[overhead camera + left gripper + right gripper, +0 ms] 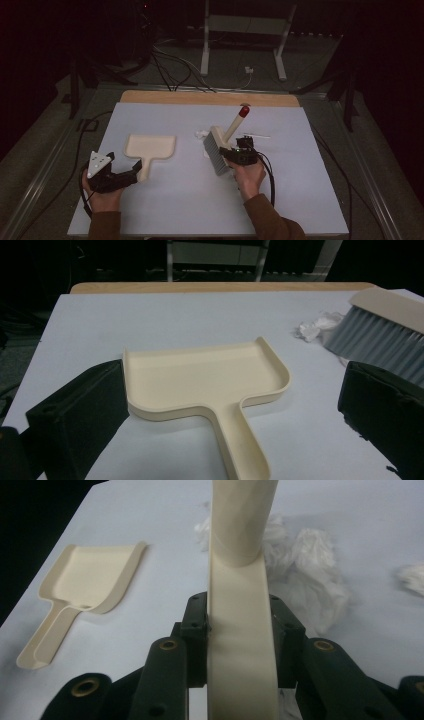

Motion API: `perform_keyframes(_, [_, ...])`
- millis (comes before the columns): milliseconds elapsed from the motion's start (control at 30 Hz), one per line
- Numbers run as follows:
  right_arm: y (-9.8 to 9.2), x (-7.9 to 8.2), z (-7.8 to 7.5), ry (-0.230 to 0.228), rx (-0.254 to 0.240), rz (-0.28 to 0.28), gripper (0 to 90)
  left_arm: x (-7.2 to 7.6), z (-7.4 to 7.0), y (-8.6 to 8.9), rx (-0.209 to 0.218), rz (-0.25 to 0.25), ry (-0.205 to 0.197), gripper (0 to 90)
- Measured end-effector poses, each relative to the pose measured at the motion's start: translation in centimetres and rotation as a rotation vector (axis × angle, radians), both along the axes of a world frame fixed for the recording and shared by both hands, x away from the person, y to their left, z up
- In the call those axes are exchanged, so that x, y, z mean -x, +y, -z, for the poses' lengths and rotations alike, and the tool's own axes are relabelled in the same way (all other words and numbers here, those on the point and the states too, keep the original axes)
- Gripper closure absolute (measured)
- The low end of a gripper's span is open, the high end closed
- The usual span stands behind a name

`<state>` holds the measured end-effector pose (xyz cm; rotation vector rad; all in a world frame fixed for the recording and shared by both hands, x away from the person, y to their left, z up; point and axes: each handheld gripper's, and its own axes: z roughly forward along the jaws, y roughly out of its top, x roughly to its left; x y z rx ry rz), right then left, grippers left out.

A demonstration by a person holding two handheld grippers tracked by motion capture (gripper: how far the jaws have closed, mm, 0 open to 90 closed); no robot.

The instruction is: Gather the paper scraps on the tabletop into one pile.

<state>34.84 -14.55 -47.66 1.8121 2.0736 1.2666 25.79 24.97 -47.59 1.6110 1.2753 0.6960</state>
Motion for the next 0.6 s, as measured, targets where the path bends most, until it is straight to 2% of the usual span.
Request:
perform_keyframes(200, [-0.9,0.4,-0.3,0.002,-0.031,-0.004,68.0,-0.1,0.1,-0.1,-0.001,0.003,0.005,0.6])
perform_keyframes(433, [0.8,1.3,-1.8,-0.027,-0.062,-0.091,68.0,0.0,0.0,0.0,0.001,0.003,0.004,0.6])
perform_keyframes(600, [1.5,1.1,-3.2,-0.058,-0.077,-0.124,68.0,0.0,0.0,0.1,0.005,0.0,0.002,0.5])
